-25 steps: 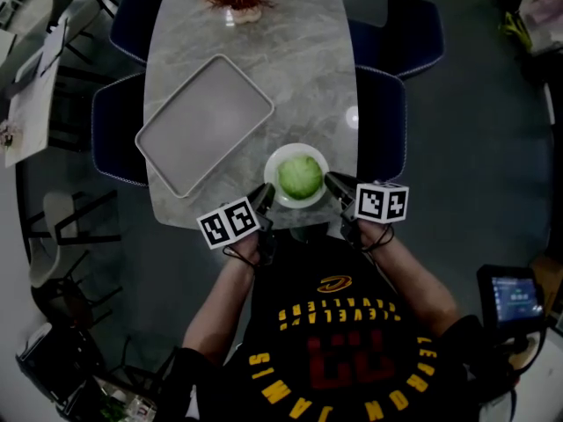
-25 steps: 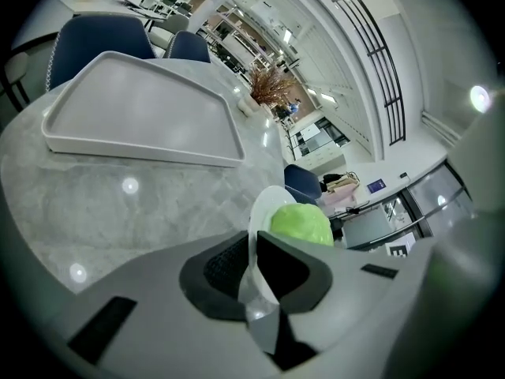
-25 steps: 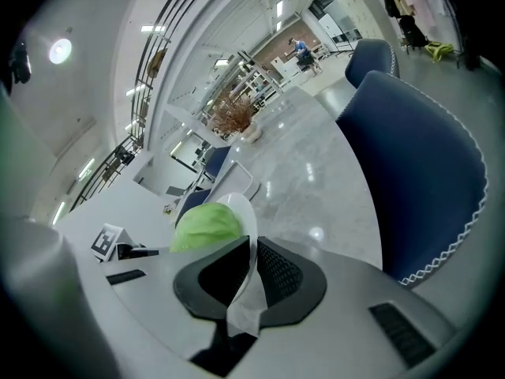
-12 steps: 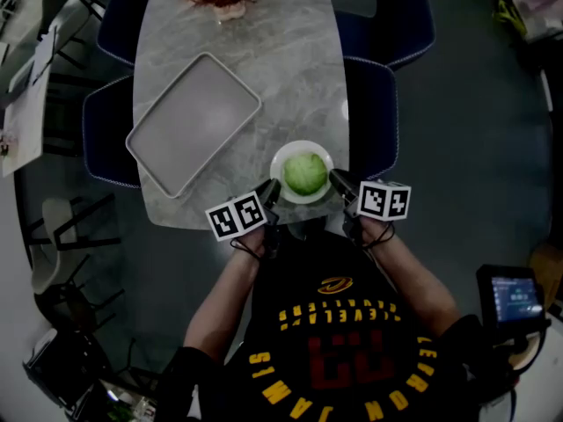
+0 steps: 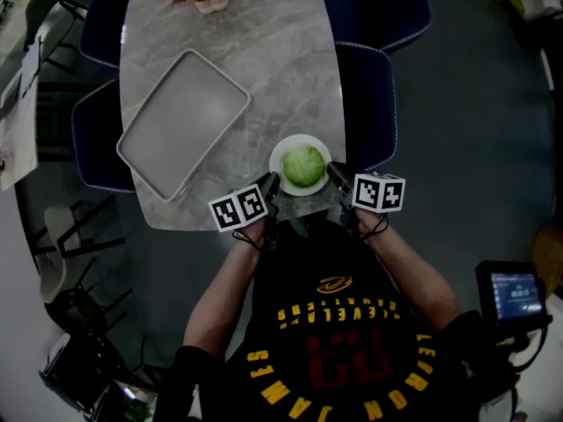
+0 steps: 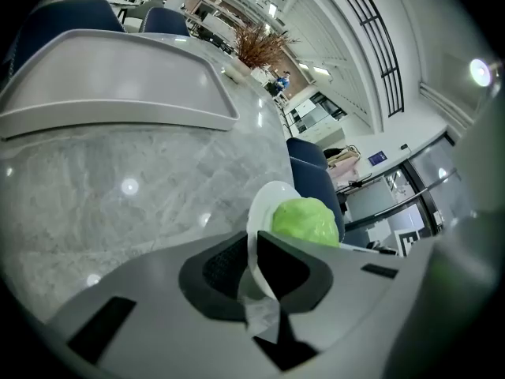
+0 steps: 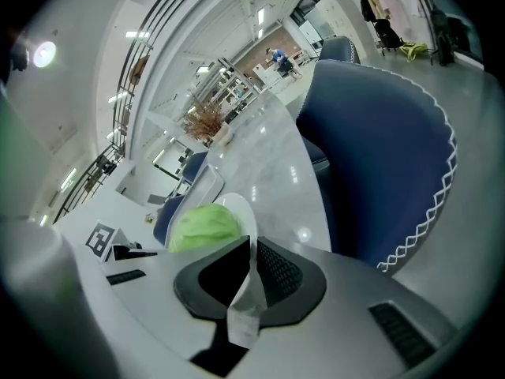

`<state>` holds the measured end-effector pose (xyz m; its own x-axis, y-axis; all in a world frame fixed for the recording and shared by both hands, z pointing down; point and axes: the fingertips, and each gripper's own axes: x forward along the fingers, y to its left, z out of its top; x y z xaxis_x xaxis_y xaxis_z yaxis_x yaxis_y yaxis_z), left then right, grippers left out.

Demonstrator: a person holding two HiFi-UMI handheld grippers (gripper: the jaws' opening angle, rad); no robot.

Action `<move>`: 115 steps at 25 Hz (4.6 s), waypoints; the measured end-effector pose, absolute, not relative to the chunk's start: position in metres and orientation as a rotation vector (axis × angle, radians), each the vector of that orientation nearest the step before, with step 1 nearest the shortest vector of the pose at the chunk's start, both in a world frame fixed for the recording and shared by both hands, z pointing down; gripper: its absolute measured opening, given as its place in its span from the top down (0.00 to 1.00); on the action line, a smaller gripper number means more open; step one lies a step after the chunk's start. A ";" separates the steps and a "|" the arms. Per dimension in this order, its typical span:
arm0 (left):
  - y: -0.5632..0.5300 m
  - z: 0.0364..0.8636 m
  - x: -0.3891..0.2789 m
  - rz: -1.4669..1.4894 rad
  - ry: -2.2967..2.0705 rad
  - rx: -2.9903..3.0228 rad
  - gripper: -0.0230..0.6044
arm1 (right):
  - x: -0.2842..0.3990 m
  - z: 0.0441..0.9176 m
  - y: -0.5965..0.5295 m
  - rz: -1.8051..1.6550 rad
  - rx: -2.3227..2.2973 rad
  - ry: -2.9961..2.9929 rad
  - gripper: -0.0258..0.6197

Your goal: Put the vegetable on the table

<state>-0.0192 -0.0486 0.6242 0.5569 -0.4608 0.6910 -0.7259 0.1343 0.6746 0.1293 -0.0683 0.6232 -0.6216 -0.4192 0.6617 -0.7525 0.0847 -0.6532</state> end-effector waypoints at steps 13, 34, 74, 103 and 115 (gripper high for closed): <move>-0.038 0.638 -0.017 0.320 -1.030 1.493 0.90 | 0.131 0.638 -0.055 1.549 1.169 -2.006 0.90; -0.029 0.653 -0.022 0.341 -1.014 1.456 0.90 | 0.125 0.654 -0.048 1.553 1.123 -1.993 0.90; -0.060 0.366 0.028 0.049 -1.306 2.166 0.90 | 0.073 0.378 -0.088 0.759 0.995 -2.808 0.95; -0.026 0.231 0.076 -0.060 -1.370 2.505 0.90 | 0.100 0.237 -0.045 0.179 1.029 -3.086 0.95; -0.027 0.232 0.088 -0.035 -1.374 2.519 0.90 | 0.110 0.242 -0.044 0.225 1.019 -3.099 0.95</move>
